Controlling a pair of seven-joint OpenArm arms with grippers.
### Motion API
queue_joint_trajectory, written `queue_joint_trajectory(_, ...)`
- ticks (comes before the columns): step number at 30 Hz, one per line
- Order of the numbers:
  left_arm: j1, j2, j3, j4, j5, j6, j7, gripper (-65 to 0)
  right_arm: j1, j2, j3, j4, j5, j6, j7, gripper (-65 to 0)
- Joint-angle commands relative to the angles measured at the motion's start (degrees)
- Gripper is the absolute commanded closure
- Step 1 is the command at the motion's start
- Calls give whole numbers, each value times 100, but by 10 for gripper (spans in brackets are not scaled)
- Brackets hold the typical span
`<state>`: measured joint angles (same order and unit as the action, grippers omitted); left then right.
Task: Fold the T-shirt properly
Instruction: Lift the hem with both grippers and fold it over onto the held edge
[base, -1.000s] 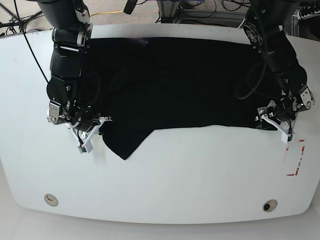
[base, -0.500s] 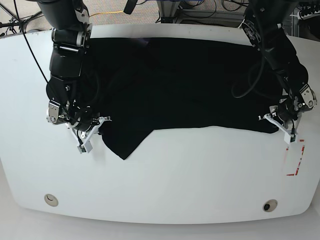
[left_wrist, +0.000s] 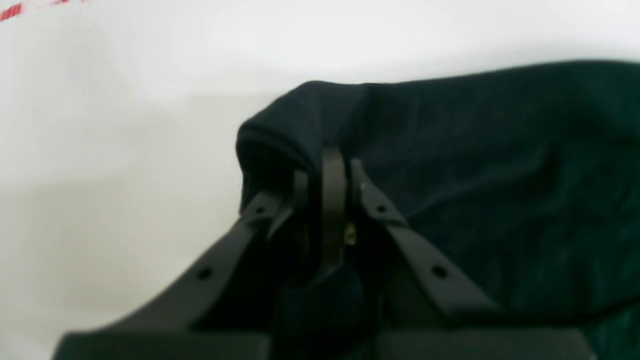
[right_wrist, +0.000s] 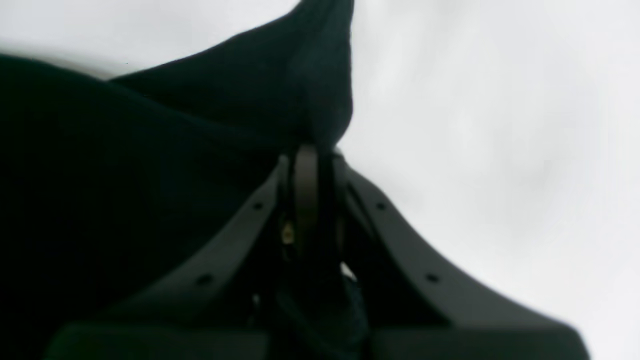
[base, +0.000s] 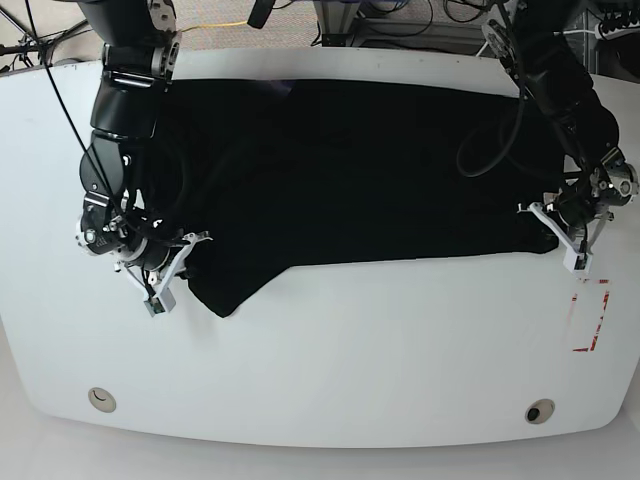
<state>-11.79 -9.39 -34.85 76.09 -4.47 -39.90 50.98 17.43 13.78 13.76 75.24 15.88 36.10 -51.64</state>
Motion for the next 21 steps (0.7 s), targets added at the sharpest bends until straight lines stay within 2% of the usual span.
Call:
queue_joint_trajectory(1,-47,-94,-9,351,-85,-10,-109,0,-7,86,26,533,69,17,-19,0)
queue_joint_trajectory(8,137,-94,-18,492,-85,-10,-109,0,-464,42,563,1641,78,25,-696,0)
queue_joint_trajectory(10,225,-112,-18,632,-85,-10,-109,0,-622,33,642,1939,113,140,-819,0)
queue_joint_trajectory(17,489,-112,-9,1467,-94,-10,313,0,-1326,68,1143,2757,931,228,-1311,0)
queue_joint_trajectory(21,559,-103,-1,1766,-85,-10,392,0,-1730,86,1231,3056,1344,228,-1337,0)
